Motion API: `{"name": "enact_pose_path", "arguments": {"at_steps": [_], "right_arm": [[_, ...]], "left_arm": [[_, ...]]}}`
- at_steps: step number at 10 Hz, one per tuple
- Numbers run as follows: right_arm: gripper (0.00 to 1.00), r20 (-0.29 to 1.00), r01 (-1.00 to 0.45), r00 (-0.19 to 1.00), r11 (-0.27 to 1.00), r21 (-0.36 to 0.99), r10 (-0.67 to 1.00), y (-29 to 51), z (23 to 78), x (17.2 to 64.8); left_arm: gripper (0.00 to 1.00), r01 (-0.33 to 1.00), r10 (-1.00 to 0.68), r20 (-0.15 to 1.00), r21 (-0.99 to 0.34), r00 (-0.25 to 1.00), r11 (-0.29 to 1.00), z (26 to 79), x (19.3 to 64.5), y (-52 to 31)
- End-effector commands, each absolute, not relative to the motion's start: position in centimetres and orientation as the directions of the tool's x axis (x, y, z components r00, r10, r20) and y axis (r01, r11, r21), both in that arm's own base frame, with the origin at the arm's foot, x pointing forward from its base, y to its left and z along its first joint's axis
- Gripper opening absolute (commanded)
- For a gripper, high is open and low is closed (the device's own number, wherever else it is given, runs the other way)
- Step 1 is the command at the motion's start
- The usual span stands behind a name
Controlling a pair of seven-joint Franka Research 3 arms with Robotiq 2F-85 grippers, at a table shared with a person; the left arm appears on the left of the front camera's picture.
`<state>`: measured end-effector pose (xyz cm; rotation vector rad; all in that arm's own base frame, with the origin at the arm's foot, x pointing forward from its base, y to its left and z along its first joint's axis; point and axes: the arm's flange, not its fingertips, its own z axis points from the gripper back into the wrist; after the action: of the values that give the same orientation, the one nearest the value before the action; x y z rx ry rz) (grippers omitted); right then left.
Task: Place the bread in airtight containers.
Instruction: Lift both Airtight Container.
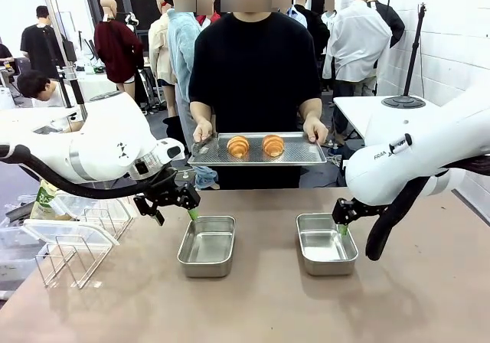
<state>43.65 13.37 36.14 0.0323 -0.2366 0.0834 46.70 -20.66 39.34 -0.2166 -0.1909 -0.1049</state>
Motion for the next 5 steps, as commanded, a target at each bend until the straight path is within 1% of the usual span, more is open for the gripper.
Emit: {"name": "enact_pose_path", "arguments": {"at_steps": [1,2,3,5], "right_arm": [[1.0,0.272,-0.01,0.962,0.999,0.049,-0.004,14.5,36.5,43.8],[1.0,0.263,0.035,0.964,0.999,0.03,-0.042,15.1,36.4,44.4],[1.0,0.274,0.043,0.961,0.999,0.012,-0.045,15.5,36.3,45.0],[1.0,0.267,0.072,0.962,0.997,-0.031,-0.061,16.1,35.6,46.3]], "left_arm": [[1.0,0.061,-0.026,0.213,-0.161,0.977,0.985,39.4,47.0,-21.9],[1.0,0.039,-0.004,0.217,-0.157,0.976,0.987,39.1,47.7,-22.7],[1.0,0.003,0.024,0.222,-0.12,0.975,0.993,38.6,48.3,-23.1],[1.0,-0.038,0.051,0.194,-0.069,0.98,0.997,37.6,49.4,-23.7]]}}
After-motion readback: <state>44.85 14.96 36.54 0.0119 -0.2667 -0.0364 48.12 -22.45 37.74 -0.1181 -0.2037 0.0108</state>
